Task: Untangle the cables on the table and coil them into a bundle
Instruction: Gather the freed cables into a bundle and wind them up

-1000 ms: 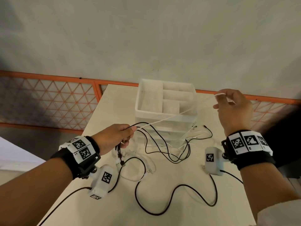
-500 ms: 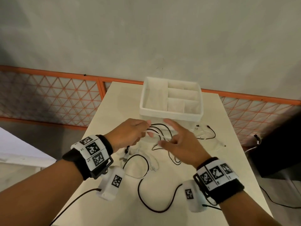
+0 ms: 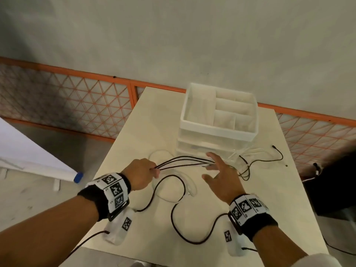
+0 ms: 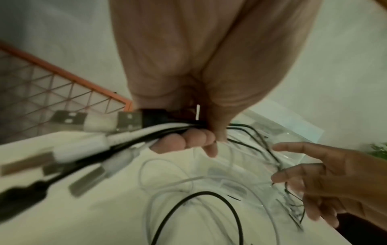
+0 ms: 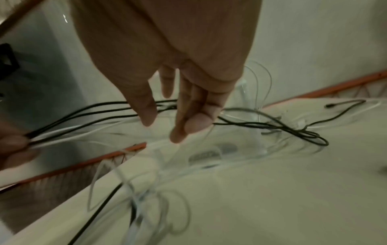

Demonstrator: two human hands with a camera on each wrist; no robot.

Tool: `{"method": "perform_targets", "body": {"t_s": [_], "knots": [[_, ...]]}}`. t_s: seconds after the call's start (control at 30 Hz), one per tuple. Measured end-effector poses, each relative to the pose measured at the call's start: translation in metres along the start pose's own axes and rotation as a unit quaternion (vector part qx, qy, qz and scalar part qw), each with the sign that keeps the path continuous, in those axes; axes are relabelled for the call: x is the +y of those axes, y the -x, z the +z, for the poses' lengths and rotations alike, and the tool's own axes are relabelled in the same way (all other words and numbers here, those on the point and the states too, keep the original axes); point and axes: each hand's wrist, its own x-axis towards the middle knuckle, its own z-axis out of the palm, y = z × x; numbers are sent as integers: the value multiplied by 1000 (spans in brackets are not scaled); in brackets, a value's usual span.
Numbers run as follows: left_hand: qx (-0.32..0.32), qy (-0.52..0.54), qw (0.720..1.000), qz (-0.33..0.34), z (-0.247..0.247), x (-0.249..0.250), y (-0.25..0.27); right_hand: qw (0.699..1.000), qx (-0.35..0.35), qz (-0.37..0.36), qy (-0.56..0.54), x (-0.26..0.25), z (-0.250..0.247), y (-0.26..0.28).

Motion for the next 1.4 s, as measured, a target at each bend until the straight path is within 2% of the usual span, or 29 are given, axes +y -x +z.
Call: {"method": "perform_targets", "body": {"t_s": [0.1,0.2,0.27,0.4,0.47,0.57,0.7,0.8,0.87,0.93,1.03,1.13,1.23,1.4], "knots": [[24,121,992,-38,6,-9,-4,999,2,-41,-14,9,27,9],[31,246,967,-55,5,-6,-3,994,-103,-10,41,6,49,13],[27,264,963,-43,1,-2,-4,991,-126,-4,42,0,55,8],[75,321,944,-17,-13,12,-5,995,-13,-100,25,-39,24,-3],[112,348,931,-2,-21,23,-6,990,37,-135,-30,-67,-7,-7],[132,331,933,44,-29,44,-8,973,97,-151,-142,-97,-47,-9],[61,378,923,43,-27,59,-11,951,157,-162,-213,-111,-80,-8],[26,334,942,27,-25,53,-14,933,241,-123,-236,-97,-101,-11],[17,312,950,23,-26,48,-15,930,262,-88,-240,-83,-111,-11],[11,324,946,27,-29,48,-13,938,249,-75,-228,-73,-113,-9],[-9,376,925,54,-34,62,-11,952,201,-91,-210,-72,-104,-3],[-37,371,924,81,-30,78,-12,938,247,-98,-223,-75,-102,-6],[-6,389,919,66,-21,85,-15,925,281,-89,-239,-76,-119,-9],[75,539,839,-12,-22,91,-24,970,133,-110,-171,-78,-120,4]]}}
